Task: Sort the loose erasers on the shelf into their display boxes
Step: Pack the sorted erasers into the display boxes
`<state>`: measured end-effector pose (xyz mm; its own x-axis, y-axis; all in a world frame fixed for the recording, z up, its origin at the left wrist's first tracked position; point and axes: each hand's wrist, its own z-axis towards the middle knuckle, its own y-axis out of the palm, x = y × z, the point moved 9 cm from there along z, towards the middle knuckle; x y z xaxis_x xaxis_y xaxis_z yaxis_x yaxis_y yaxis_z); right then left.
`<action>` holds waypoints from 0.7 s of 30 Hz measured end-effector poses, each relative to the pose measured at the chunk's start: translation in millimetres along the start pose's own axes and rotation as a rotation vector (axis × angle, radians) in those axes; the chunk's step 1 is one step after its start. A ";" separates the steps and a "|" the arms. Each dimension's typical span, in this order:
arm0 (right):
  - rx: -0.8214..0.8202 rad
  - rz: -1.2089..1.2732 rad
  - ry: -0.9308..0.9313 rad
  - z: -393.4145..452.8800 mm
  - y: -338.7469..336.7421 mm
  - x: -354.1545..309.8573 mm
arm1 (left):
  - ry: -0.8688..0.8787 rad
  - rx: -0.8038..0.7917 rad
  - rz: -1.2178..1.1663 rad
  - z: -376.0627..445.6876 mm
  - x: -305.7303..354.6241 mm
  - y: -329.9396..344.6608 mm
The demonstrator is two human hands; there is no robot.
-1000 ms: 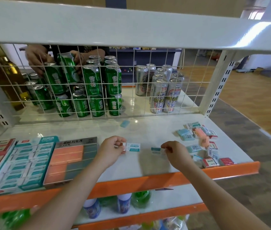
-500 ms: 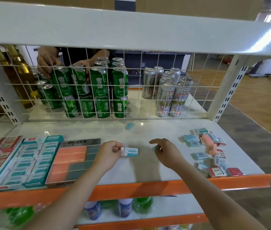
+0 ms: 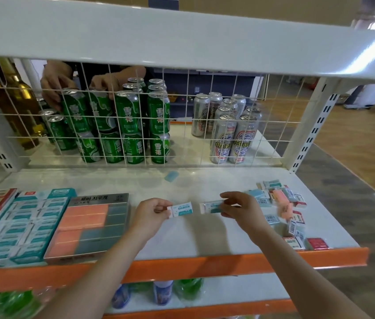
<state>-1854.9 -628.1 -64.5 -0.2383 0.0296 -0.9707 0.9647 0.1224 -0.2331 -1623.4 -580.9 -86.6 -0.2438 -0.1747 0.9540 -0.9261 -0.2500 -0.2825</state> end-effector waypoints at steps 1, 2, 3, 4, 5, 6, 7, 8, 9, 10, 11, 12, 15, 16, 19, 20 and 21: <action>-0.004 -0.007 0.001 -0.7 -0.9 2.2 | -0.001 -0.007 -0.002 -0.1 0.1 2.8; -0.008 -0.015 0.001 -1.2 -1.8 3.7 | -0.001 -0.013 0.001 -0.2 0.2 5.2; -0.009 -0.021 0.003 -1.5 -2.8 4.9 | -0.001 -0.018 0.011 -0.2 0.2 7.2; -0.010 -0.029 0.005 -1.5 -4.0 5.8 | 0.001 -0.020 0.028 -0.1 0.2 9.0; -0.009 -0.037 0.005 -1.1 -5.0 6.3 | 0.006 -0.022 0.048 -0.1 0.9 9.9; -0.008 -0.047 0.002 -0.4 -5.9 6.4 | 0.011 -0.021 0.066 -0.3 1.7 10.7; -0.009 -0.057 -0.005 0.4 -6.5 6.4 | 0.015 -0.019 0.083 -0.6 2.5 11.1; -0.011 -0.069 -0.012 1.2 -6.8 6.0 | 0.017 -0.017 0.098 -0.5 2.9 11.2; -0.012 -0.078 -0.018 2.3 -7.1 5.7 | 0.018 -0.015 0.109 -0.3 3.3 11.0; -0.012 -0.083 -0.021 3.2 -7.2 5.3 | 0.021 -0.014 0.116 0.2 3.7 10.6; -0.013 -0.082 -0.023 4.1 -7.0 5.1 | 0.026 -0.011 0.120 0.8 4.5 9.9; -0.013 -0.079 -0.023 4.9 -6.3 4.9 | 0.033 -0.005 0.121 1.3 5.2 8.8; -0.013 -0.084 -0.025 7.1 -2.4 2.5 | 0.032 0.010 0.135 3.1 5.1 3.8; -0.013 -0.088 -0.025 7.5 0.0 1.2 | 0.029 0.014 0.152 3.3 5.0 1.5; -0.010 -0.115 -0.044 9.2 9.2 -4.1 | 0.053 0.045 0.236 4.7 8.5 -9.7; -0.008 -0.127 -0.057 9.2 13.1 -7.6 | 0.072 0.062 0.268 5.1 11.0 -15.3; -0.005 -0.131 -0.069 9.6 17.5 -11.3 | 0.091 0.076 0.297 5.1 14.2 -21.1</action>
<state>-1834.3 -635.8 -58.1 -0.3534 -0.0556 -0.9338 0.9254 0.1256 -0.3576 -1605.8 -582.9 -67.6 -0.5284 -0.1662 0.8326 -0.7869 -0.2721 -0.5538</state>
